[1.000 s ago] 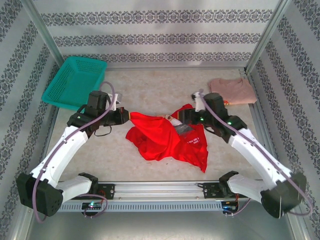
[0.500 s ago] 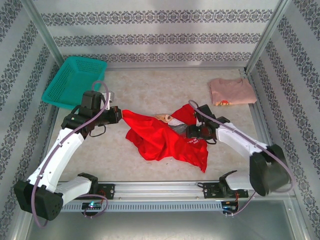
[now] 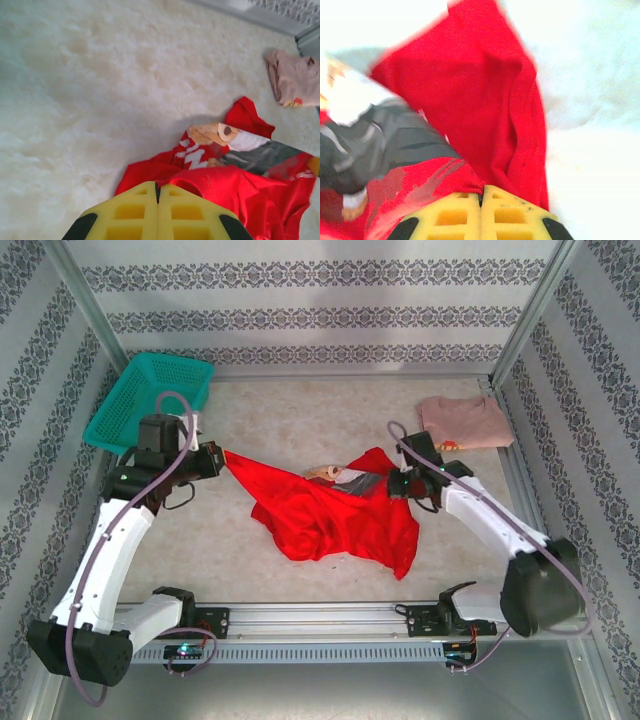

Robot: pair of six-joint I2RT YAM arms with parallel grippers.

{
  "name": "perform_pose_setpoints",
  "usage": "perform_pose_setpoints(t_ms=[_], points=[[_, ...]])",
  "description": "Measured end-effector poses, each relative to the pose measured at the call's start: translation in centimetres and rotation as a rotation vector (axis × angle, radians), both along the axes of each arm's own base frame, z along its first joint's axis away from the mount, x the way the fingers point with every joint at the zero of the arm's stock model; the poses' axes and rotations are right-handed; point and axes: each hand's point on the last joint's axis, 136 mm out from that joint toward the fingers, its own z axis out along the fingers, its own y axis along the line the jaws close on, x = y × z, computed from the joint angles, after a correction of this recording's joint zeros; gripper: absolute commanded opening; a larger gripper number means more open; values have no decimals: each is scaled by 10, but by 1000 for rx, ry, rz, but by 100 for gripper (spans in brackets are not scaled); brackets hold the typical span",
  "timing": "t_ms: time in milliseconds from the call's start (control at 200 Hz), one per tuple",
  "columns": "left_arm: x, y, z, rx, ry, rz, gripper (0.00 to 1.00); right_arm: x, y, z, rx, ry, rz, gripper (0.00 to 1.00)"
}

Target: Fold the inside-out t-shirt

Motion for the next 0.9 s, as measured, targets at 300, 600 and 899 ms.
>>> perform_pose_setpoints(t_ms=[300, 600, 899], points=[[-1, 27, 30, 3, -67, 75, 0, 50, 10, 22, -6, -40, 7, 40], [-2, 26, 20, -5, -41, 75, 0, -13, 2, -21, -16, 95, 32, 60], [-1, 23, 18, -24, -33, 67, 0, -111, 10, -58, 43, 260, 11, 56]])
